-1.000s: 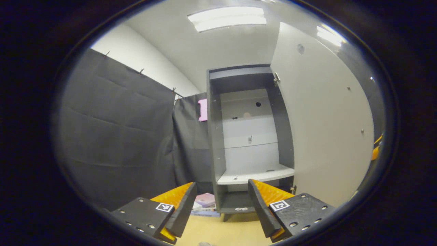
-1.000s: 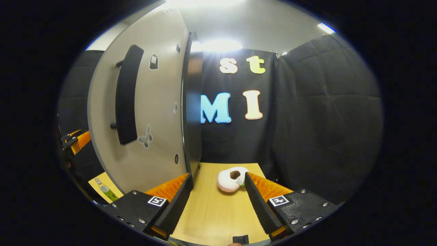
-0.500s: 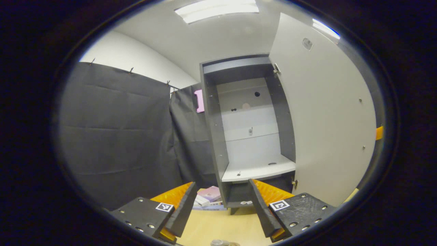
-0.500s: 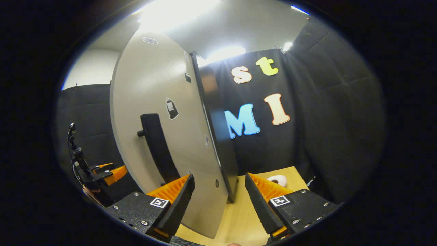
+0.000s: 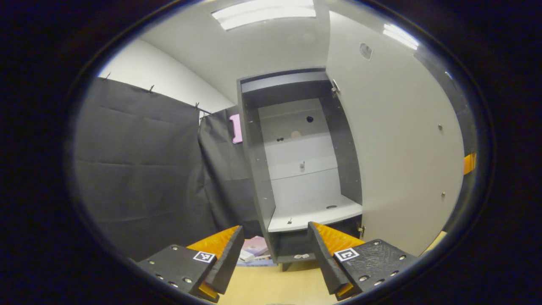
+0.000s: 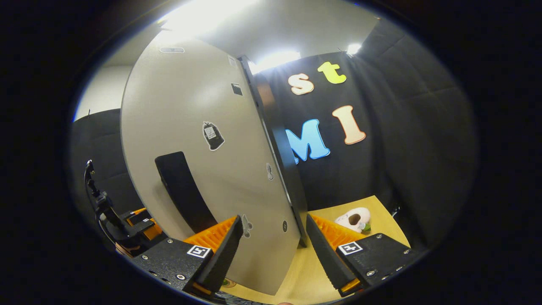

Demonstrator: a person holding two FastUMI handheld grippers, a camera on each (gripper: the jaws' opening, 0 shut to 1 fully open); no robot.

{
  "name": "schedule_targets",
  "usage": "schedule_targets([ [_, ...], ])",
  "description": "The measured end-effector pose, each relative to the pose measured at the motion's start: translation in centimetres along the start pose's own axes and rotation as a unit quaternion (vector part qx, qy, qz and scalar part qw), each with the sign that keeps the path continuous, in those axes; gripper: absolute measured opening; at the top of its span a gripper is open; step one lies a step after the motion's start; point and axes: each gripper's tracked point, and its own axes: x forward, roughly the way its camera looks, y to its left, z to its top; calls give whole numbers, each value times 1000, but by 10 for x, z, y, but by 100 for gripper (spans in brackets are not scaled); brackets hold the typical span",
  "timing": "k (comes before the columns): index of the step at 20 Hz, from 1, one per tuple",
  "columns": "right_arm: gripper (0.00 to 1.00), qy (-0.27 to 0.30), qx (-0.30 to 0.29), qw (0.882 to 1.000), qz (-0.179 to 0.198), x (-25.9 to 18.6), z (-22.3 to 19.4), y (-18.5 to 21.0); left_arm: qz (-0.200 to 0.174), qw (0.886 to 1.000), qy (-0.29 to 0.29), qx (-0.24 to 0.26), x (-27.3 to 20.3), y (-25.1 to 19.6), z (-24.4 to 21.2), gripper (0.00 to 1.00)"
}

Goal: Open the cabinet door with the right hand, grasp the bottle in the cabinet with the left hand and place it on the coaster, then close the cabinet door with the right hand.

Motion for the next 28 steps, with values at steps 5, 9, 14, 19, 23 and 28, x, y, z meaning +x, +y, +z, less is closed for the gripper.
schedule_targets([
  [5, 94, 3, -3, 1000, -10, 25, -2, 34, -10, 1000, 8, -13, 38, 32, -13, 86],
  [9, 94, 2, 7, 1000, -10, 49, -3, 56, -28, 1000, 5, -13, 65, 46, -23, 86],
  [14, 94, 6, 8, 1000, -13, 78, -7, 81, -45, 999, 4, -26, 92, 73, -29, 86],
  [19, 94, -2, 10, 1000, -12, 108, -11, 113, -64, 998, 3, -12, 107, 96, -40, 86],
  [23, 94, -17, -19, 1000, -12, 112, -11, 133, -69, 997, 8, -22, 108, 108, -48, 86],
  [28, 94, -23, -58, 998, -6, 111, -13, 129, -58, 998, -1, -36, 104, 110, -35, 86],
])
